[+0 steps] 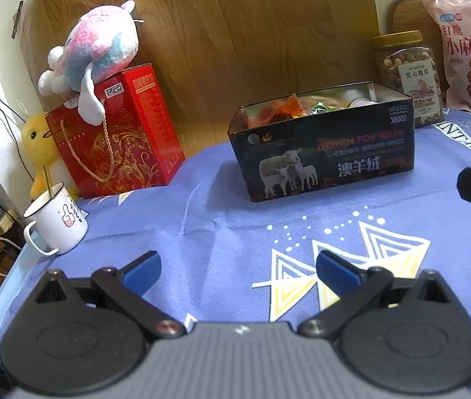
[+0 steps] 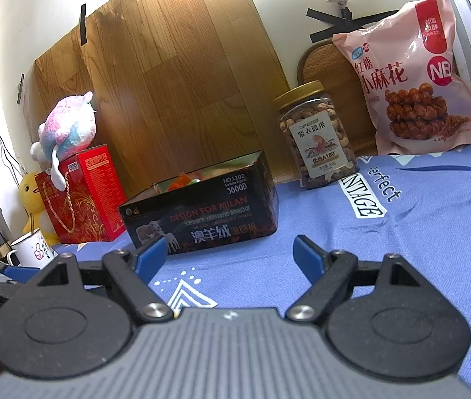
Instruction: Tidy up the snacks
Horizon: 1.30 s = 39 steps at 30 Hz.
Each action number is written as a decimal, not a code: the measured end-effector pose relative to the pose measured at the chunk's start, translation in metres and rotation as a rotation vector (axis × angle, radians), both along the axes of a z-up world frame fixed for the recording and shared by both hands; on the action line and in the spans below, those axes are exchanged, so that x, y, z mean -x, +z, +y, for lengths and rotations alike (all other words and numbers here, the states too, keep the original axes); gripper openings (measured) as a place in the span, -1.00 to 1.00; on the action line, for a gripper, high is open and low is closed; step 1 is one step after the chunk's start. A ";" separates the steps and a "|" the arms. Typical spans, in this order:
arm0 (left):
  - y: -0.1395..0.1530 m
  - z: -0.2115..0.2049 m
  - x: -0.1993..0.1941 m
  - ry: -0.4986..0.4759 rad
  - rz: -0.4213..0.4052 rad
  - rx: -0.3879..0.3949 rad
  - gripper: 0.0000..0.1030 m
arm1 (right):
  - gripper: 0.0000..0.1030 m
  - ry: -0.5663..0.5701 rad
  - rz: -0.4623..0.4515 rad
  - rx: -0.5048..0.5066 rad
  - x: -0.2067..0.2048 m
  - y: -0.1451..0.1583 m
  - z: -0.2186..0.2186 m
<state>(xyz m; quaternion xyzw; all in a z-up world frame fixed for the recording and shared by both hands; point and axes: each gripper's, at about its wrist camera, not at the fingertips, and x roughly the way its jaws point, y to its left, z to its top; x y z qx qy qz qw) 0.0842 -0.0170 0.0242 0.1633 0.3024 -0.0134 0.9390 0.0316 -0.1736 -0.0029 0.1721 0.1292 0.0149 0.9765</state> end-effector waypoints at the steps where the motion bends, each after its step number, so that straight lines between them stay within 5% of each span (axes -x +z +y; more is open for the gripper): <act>1: 0.000 0.000 0.000 -0.002 0.002 0.004 1.00 | 0.65 0.000 0.000 0.000 0.000 0.000 0.000; 39: 0.003 -0.002 0.002 -0.021 -0.002 0.017 1.00 | 0.65 0.002 -0.002 0.000 0.000 0.001 0.001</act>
